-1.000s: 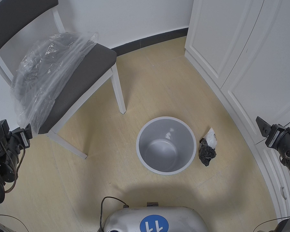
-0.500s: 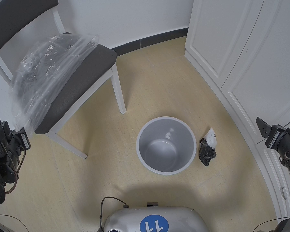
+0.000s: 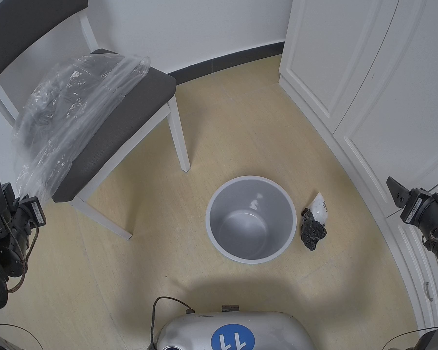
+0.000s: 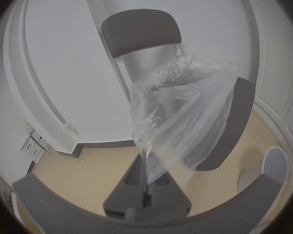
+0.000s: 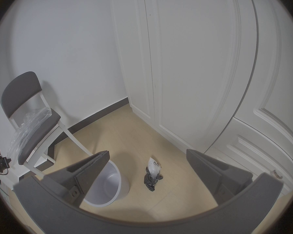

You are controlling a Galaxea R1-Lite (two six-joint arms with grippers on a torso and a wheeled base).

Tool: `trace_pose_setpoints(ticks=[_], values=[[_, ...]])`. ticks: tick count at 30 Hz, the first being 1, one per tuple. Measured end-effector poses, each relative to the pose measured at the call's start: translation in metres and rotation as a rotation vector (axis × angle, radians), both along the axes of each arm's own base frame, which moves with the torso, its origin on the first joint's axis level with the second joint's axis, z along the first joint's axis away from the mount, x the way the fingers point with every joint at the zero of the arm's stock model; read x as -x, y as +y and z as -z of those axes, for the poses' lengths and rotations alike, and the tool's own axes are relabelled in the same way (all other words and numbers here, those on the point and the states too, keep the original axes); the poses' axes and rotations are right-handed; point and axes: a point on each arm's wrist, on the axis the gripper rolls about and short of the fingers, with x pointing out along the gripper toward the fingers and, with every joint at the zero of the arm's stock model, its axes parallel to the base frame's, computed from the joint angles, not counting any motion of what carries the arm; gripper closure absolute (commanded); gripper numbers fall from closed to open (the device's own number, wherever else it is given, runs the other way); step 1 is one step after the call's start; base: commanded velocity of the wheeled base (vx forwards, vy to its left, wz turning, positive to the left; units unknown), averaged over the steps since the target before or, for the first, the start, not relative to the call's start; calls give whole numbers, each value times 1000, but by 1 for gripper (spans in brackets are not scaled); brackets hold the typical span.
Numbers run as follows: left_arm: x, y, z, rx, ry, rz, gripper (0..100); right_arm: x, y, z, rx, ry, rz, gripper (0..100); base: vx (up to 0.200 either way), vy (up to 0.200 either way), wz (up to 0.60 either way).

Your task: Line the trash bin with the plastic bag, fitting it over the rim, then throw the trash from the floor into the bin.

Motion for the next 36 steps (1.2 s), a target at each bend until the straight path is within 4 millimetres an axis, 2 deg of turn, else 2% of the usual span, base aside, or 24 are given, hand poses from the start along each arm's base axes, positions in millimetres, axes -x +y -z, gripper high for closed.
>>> trace_pose_setpoints(ticks=[9,15,20,26,31,36], values=[[3,-1,1,-23,13,11,100,2,-1,6,28,25,-9,0,0,0,0],[14,-17,-10,-46,-53,116,100,5,1,10,80,43,-33,0,0,0,0],[38,-41,-28,-142,-121,309,100,1,7,0,132,23,-62,0,0,0,0],[67,-54,-50,-169,-239,461,100,-4,13,-9,140,-2,-99,0,0,0,0],[87,-60,-64,-144,-324,571,100,-3,16,-1,126,11,-219,0,0,0,0],[100,-64,-73,-110,-381,656,100,-3,18,9,96,43,-259,0,0,0,0]])
